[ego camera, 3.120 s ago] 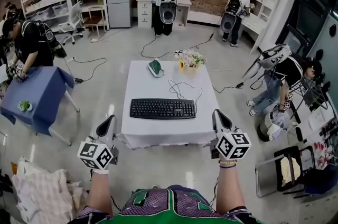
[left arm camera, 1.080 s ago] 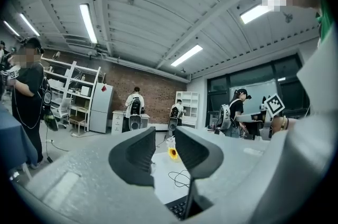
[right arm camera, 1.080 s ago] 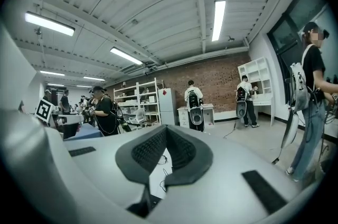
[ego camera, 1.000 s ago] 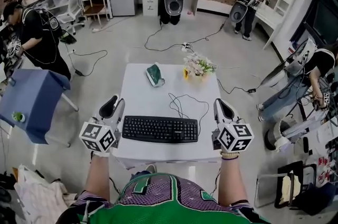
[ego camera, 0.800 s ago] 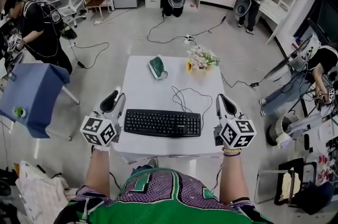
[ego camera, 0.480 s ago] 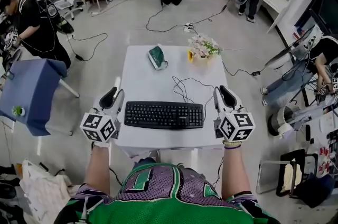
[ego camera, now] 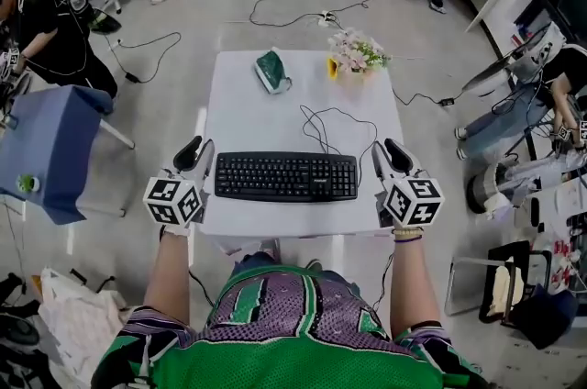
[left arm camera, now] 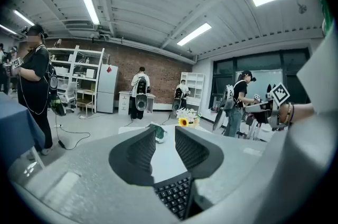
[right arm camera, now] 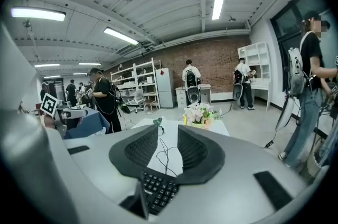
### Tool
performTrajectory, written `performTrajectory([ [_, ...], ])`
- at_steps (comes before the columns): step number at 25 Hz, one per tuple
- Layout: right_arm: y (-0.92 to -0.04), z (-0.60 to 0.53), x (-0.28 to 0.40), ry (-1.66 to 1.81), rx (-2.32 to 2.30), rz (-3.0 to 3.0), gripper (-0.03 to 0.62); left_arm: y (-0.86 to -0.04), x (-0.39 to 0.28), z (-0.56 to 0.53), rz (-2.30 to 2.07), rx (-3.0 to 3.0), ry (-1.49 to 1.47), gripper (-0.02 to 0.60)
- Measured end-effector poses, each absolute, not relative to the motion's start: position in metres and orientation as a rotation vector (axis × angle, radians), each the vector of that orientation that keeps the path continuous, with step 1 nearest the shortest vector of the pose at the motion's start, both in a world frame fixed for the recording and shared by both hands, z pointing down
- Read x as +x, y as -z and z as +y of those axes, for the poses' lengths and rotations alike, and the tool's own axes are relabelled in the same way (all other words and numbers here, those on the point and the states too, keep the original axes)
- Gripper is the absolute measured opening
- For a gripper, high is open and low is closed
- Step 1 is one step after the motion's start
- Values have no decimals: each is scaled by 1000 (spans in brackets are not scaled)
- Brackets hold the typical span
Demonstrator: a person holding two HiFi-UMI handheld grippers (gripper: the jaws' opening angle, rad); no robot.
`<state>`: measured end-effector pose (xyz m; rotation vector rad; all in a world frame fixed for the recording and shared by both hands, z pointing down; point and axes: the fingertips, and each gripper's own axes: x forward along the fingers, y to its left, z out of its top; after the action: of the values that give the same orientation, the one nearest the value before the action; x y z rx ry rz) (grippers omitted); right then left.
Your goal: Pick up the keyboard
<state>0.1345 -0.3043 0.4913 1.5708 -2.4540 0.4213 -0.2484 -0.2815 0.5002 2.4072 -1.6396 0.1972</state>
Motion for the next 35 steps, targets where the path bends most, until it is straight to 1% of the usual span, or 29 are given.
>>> performTrajectory([
  [19, -650, -307, 134, -743, 1429, -2237, 112, -664, -271, -284, -1452, 2171, -471, 112],
  [27, -712, -307, 138, -899, 1388, -2144, 118, -713, -275, -282, -1409, 2082, -527, 114],
  [35, -751, -305, 146, -1025, 1372, -2063, 126, -748, -284, -278, -1394, 1991, -561, 115],
])
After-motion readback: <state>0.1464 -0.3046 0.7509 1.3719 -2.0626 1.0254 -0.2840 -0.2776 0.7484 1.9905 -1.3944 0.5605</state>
